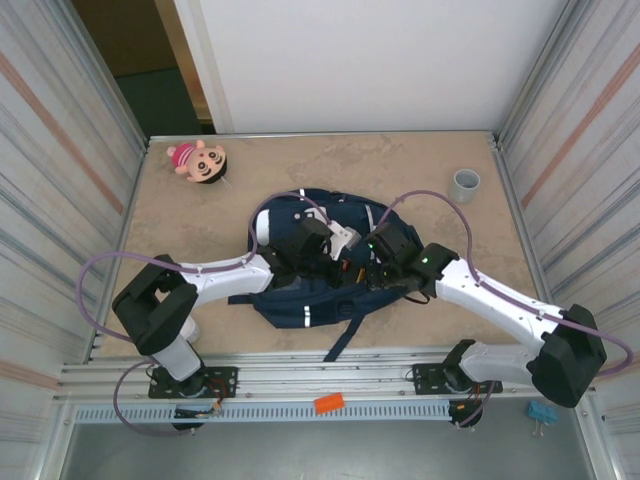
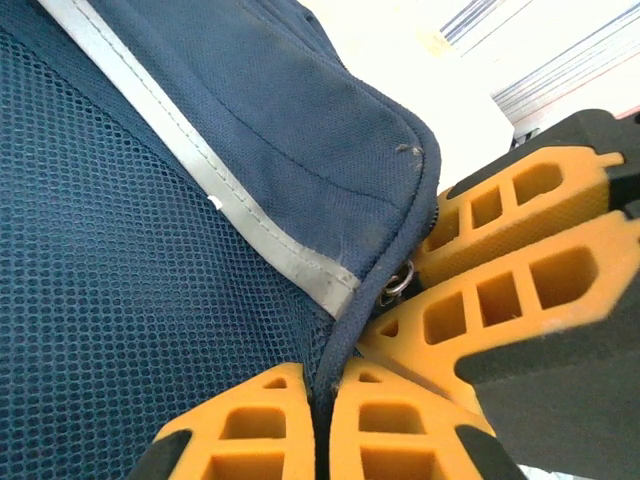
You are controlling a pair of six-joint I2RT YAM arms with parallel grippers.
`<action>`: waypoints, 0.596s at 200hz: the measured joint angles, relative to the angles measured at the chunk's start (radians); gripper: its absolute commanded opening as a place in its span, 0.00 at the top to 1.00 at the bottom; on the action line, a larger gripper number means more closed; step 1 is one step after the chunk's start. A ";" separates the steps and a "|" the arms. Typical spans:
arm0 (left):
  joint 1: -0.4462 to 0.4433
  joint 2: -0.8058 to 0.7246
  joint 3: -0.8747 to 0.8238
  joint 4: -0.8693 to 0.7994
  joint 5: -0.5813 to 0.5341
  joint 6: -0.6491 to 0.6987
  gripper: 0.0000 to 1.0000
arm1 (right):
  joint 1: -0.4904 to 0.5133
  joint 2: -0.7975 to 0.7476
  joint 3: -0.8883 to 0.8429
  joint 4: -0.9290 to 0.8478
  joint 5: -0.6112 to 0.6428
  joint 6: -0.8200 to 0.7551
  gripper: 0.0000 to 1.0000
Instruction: Pack books, pencil case, and school supplies into a backpack
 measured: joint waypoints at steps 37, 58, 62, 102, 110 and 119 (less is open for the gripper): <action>-0.001 0.000 0.006 -0.004 -0.011 0.006 1.00 | -0.032 0.004 0.012 -0.013 -0.025 -0.028 0.69; -0.001 0.000 0.006 -0.011 -0.011 0.008 1.00 | -0.048 0.002 0.005 -0.008 -0.031 -0.045 0.64; -0.001 0.000 0.006 -0.012 -0.011 0.008 1.00 | -0.049 0.002 0.002 -0.005 -0.033 -0.047 0.64; -0.001 0.000 0.006 -0.027 -0.011 0.008 1.00 | -0.051 0.002 -0.013 0.019 -0.053 -0.090 0.65; -0.001 0.000 0.006 -0.029 -0.011 0.008 1.00 | -0.051 0.003 -0.013 0.018 -0.050 -0.102 0.68; -0.001 -0.001 0.006 -0.029 -0.011 0.008 1.00 | -0.051 0.004 -0.013 0.013 -0.043 -0.112 0.71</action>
